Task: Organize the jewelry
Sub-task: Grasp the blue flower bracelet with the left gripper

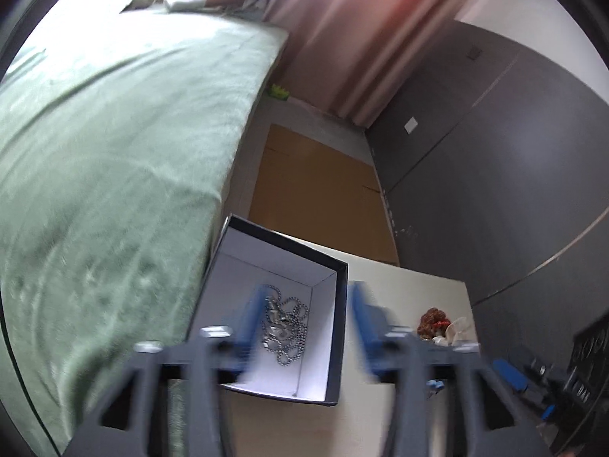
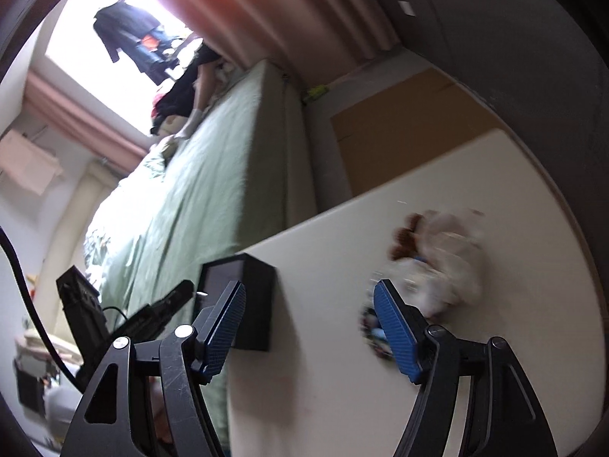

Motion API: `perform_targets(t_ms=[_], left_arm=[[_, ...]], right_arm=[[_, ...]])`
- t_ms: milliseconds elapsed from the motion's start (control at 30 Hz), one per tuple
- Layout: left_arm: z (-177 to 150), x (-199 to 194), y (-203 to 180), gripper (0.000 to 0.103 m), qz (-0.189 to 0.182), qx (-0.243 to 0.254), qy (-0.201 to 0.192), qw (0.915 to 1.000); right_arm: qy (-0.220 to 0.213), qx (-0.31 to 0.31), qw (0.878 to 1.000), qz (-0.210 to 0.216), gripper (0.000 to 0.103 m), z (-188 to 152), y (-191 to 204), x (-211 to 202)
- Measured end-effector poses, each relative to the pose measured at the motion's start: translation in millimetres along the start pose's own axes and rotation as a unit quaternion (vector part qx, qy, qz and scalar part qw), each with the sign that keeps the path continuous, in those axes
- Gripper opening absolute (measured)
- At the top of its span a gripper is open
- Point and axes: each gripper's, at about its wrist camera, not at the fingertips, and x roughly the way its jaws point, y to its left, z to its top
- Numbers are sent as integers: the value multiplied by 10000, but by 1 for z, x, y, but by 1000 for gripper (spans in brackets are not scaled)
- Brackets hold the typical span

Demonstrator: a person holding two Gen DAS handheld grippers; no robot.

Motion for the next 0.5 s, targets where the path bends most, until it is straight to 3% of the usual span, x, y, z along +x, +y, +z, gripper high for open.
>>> perform_targets(t_ms=[100,267,500], left_arm=[[-1,-5,-1,62,-53,-105,-175,9998],[-9,-4,-24,62,-126,201,-230,9995],[-37,9,-78,62,-276,1150,-83,9929]], right_arm=[[-68,194,9998,-64,70,-3,-18,-12],[-185,414,9986,-259,70,1,-41,-33],[-176,725,9965,-377,70,5,-66,-41]])
